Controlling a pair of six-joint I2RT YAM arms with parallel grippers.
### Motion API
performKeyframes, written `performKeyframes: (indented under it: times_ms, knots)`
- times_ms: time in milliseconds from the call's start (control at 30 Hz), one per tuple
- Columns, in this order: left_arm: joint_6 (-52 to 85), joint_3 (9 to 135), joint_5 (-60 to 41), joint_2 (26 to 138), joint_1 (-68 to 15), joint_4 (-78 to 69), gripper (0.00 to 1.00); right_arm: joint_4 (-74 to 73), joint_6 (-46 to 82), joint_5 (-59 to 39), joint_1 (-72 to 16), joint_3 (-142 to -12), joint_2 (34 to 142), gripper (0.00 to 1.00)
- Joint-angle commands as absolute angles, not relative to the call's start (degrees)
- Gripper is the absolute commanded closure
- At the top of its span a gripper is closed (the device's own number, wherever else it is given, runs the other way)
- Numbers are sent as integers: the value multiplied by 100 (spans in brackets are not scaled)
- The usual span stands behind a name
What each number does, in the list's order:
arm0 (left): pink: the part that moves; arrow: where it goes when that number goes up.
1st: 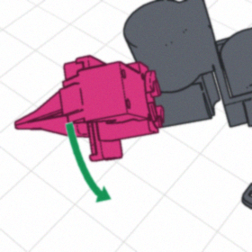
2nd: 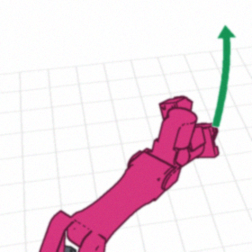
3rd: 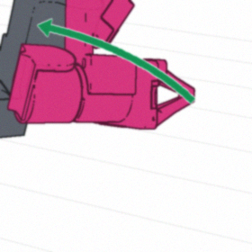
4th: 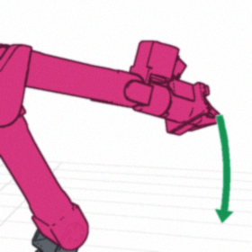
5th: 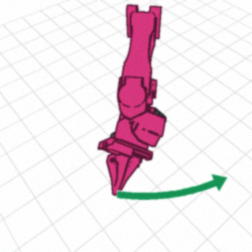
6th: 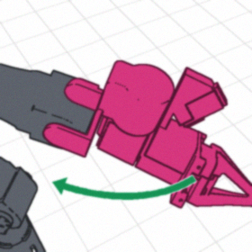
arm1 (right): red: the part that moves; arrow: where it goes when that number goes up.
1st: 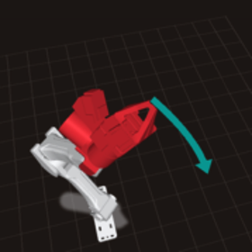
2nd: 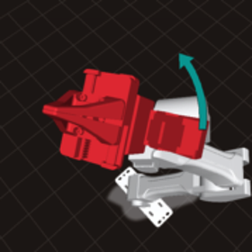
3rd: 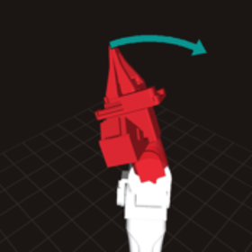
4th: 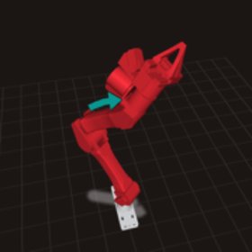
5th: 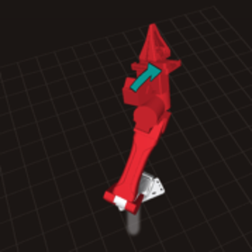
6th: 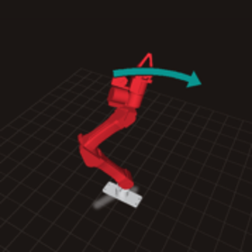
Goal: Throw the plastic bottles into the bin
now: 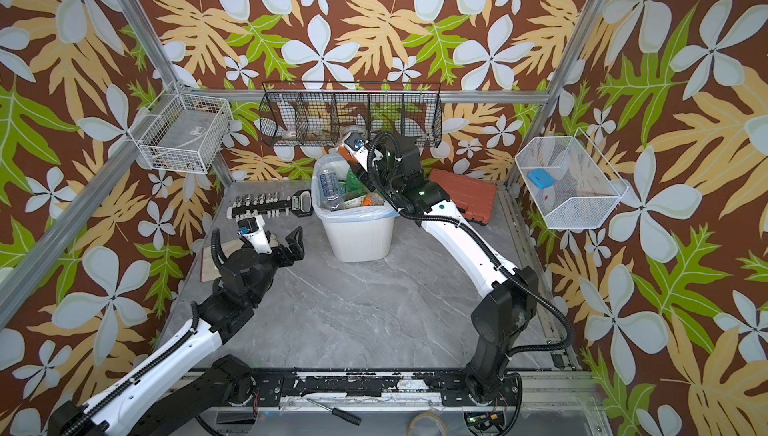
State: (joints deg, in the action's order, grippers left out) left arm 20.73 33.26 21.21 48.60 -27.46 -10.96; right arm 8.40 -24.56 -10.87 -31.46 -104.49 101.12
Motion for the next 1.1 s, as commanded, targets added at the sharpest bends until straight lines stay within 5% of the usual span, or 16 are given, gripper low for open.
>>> performKeyframes:
  times_ms: [0, 67, 167, 233, 500, 667, 900, 1067]
  knots:
    - [2053, 3340, 2206, 4838, -2745, -1103, 0, 983, -2711, -1259, -3155, -10533, 10134, 49]
    - [2048, 3342, 2206, 4829, -2742, -1100, 0, 1087, -2743, -1242, -3172, -10556, 10159, 42]
    - [2050, 3332, 2215, 4824, -2747, -1092, 0, 1238, -2754, -1146, -3181, -10537, 10131, 11]
    - [2044, 3338, 2211, 4816, -2742, -1092, 0, 1098, -2659, -1107, -3182, -10362, 9983, 1]
    - [2000, 3368, 2192, 4838, -2742, -1179, 0, -227, -1284, -768, -2984, -9299, 8875, 1]
    - [1985, 3353, 2180, 4854, -2742, -1261, 0, -1724, 368, -555, -2474, -7233, 7608, 0]
    - [1971, 3187, 2237, 4807, -2743, -1447, 0, -2148, 998, 953, -2443, -4405, 5837, 0]
    - [1637, 2862, 3052, 4774, -2742, -1846, 0, -1723, 811, 3002, -2435, -3322, 5041, 0]
